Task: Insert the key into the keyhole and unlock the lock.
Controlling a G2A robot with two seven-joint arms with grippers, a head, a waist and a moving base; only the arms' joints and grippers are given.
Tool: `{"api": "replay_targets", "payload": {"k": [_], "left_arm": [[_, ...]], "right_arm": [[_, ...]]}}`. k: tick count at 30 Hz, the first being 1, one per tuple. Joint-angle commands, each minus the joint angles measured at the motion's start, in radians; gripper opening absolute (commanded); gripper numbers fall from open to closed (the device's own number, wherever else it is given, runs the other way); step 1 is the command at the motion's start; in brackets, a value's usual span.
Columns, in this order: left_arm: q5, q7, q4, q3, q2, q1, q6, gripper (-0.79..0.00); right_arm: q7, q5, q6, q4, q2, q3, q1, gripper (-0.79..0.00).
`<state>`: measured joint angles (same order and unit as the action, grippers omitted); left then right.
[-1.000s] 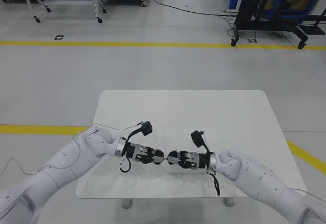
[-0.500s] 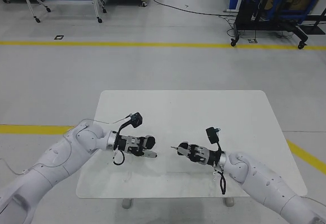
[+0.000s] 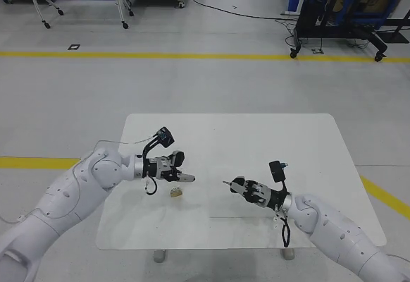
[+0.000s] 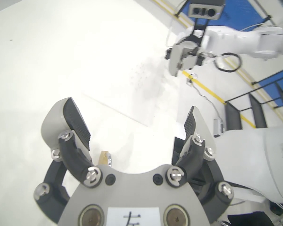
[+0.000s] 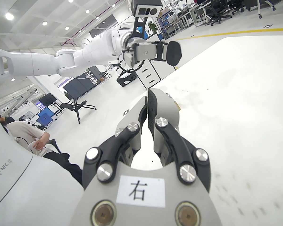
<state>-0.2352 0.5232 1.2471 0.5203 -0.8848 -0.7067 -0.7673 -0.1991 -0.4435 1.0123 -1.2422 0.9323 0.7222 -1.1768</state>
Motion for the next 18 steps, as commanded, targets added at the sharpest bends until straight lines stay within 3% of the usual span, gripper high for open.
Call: {"api": "replay_targets", "payload": {"k": [1,5,9,14,18], "left_arm": [[-0.162,0.0,0.018,0.031,0.023,-0.019,-0.04,0.0],[-0.37,0.036,0.126,0.087,0.076,-0.089,-0.007,0.0],[-0.468,0.113,0.258,0.143,0.128,-0.179,0.039,0.0],[-0.497,0.178,0.362,0.189,0.159,-0.252,0.1,0.0],[-0.512,0.197,0.389,0.192,0.157,-0.26,0.129,-0.194]], "right_arm": [[0.0,0.0,0.0,0.0,0.0,0.0,0.0,-0.785],[0.0,0.0,0.0,0.0,0.0,0.0,0.0,-0.785],[0.0,0.0,0.0,0.0,0.0,0.0,0.0,-0.785],[0.0,0.0,0.0,0.0,0.0,0.0,0.0,-0.785],[0.0,0.0,0.0,0.0,0.0,0.0,0.0,-0.785]]}}
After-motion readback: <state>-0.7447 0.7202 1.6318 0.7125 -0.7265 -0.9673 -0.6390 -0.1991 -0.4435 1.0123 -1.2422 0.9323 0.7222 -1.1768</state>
